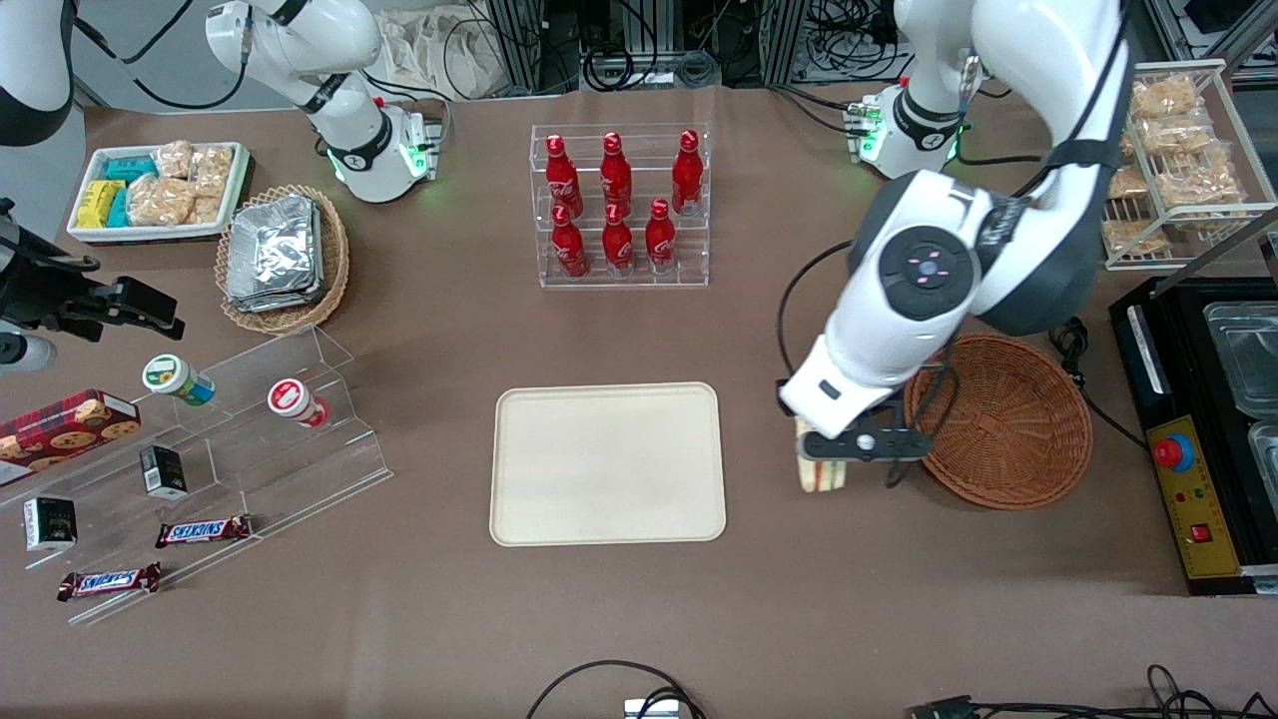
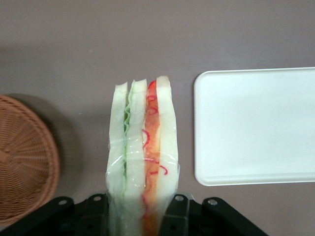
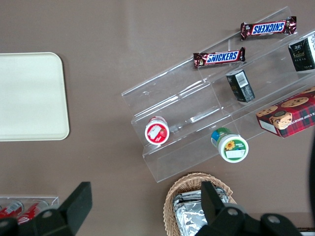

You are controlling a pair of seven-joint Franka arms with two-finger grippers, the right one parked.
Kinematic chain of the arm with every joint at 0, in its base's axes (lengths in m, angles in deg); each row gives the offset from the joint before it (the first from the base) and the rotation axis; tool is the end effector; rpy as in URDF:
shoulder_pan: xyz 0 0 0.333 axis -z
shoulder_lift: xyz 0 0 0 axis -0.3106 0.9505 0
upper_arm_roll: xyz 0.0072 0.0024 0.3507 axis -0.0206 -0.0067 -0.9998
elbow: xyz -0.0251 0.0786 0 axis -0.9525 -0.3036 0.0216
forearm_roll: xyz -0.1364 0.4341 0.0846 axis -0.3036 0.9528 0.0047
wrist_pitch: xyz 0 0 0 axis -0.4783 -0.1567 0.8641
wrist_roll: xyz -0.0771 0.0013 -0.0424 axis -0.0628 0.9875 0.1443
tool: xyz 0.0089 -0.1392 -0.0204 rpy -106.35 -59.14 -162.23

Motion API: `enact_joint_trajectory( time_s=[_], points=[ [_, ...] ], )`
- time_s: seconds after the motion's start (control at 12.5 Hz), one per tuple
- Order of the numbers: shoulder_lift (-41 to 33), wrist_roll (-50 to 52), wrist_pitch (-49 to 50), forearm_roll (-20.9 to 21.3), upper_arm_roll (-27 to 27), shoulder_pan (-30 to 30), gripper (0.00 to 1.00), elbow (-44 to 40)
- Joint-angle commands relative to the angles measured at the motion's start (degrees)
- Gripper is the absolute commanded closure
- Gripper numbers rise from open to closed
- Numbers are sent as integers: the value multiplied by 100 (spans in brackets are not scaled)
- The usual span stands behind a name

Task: Place sandwich from basket to tray
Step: 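Carry the held sandwich over the cream tray with the left gripper, then lower the sandwich onto the tray and open the left gripper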

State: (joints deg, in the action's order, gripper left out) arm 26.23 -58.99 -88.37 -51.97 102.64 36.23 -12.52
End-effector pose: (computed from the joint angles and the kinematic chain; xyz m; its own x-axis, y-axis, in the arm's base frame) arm 0.6917 -0.3678 0.4365 0.9998 -0.0177 0.0111 -0.0176 -0.9998 -0.0014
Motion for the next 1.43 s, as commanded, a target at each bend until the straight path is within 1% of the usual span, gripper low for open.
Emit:
enact_joint_trajectory(
  time_s=[0.0,0.08,0.24,0.4,0.8,1.36],
  points=[
    [749,514,175,492,-41,514,68,-871],
    [1021,673,123,617,-41,664,68,-1073],
    [1418,709,-244,609,-32,814,68,-1286],
    [1699,840,-632,618,-67,1059,68,-1295],
    [2385,947,-1231,627,-67,1298,70,-1304],
    [2799,912,-1319,600,-49,1342,70,-1286]
  ],
)
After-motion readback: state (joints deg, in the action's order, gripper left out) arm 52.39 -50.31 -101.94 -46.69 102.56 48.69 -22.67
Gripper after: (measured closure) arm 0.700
